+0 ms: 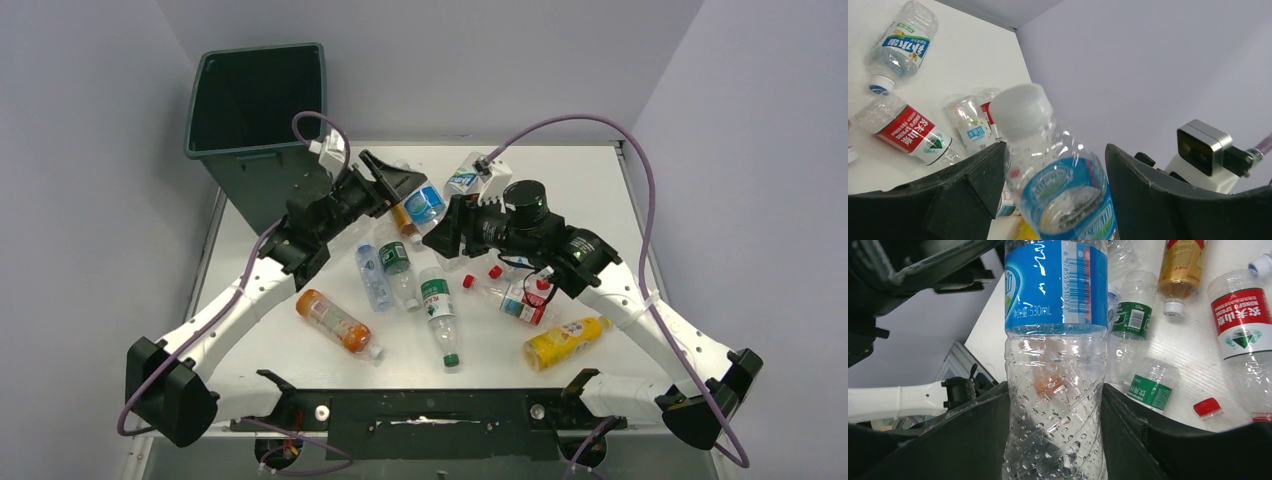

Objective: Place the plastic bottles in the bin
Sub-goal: Pick up the plastic bottle at the center of the board.

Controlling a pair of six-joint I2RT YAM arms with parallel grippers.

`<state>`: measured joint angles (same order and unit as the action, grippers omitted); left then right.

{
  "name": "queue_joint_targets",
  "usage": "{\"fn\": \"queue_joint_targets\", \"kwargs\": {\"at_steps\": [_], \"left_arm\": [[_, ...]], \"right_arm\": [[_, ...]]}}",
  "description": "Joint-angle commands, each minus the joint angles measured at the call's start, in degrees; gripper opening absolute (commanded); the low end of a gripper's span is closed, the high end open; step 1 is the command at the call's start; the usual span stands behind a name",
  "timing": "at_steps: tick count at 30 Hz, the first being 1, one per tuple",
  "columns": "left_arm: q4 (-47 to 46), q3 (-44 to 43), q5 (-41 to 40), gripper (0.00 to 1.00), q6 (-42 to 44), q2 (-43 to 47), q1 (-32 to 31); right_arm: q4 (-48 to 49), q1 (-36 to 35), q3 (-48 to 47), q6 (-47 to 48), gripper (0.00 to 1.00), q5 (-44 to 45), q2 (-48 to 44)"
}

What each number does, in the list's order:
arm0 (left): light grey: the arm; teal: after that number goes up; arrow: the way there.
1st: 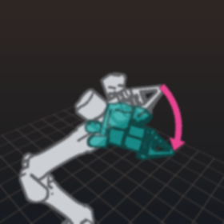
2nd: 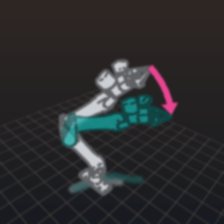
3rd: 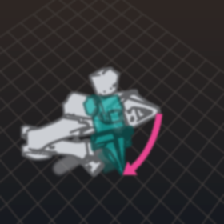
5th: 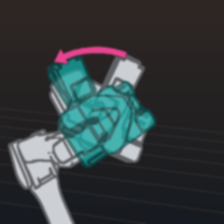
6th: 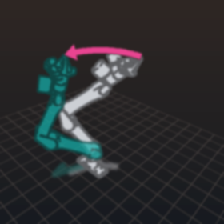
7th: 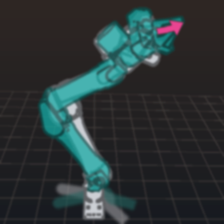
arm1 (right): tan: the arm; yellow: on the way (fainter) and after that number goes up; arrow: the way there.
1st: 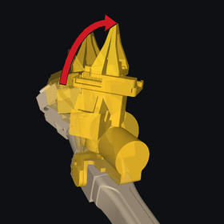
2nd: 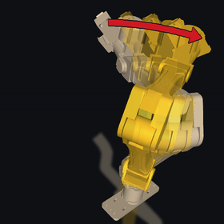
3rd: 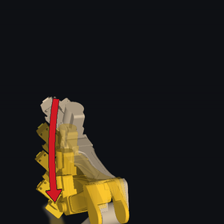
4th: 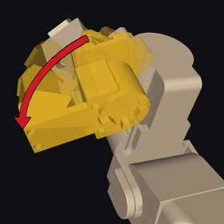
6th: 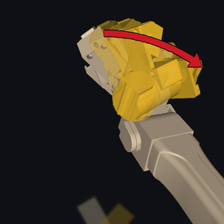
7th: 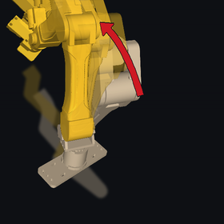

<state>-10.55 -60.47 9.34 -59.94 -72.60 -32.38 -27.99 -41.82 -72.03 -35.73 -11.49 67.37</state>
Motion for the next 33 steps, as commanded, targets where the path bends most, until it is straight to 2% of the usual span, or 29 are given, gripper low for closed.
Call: {"fn": "queue_joint_targets", "kwargs": {"at_steps": [1,3,6,9,11,13,15,27,33], "left_arm": [[-1.5,0.9,4.7,0.68,0.1,6.5,1.6],[0.1,0.9,5.3,0.64,0.7,7.8,1.8],[1.8,0.1,7.1,0.53,1.6,8.0,2.4],[2.0,-0.4,9.5,0.52,1.3,7.1,3.2],[1.6,-0.3,10.5,0.55,0.8,6.5,3.5],[1.5,-0.4,11.8,0.66,0.6,5.8,3.7],[2.2,-0.8,12.5,0.72,0.8,5.1,3.9],[10.0,-4.1,15.2,0.75,2.5,1.4,6.3],[14.5,-8.1,14.4,0.83,2.5,0.4,6.5]], "right_arm": [[1.5,-1.6,-3.8,-3.2,0.59,9.2,0.0],[1.5,-2.6,-4.3,-3.7,0.61,10.8,0.6],[1.5,-3.3,-4.8,-4.2,0.61,11.6,1.9],[1.9,-3.6,-5.6,-4.1,0.61,11.6,3.7],[2.2,-3.8,-6.5,-3.9,0.60,11.4,5.3],[2.2,-4.4,-7.5,-3.6,0.60,11.5,6.9],[2.0,-5.0,-8.3,-3.4,0.60,11.9,8.0],[1.0,-7.8,-7.2,-5.5,0.57,15.7,6.2],[-3.2,-8.3,-9.3,-7.2,0.56,13.5,6.1]]}}
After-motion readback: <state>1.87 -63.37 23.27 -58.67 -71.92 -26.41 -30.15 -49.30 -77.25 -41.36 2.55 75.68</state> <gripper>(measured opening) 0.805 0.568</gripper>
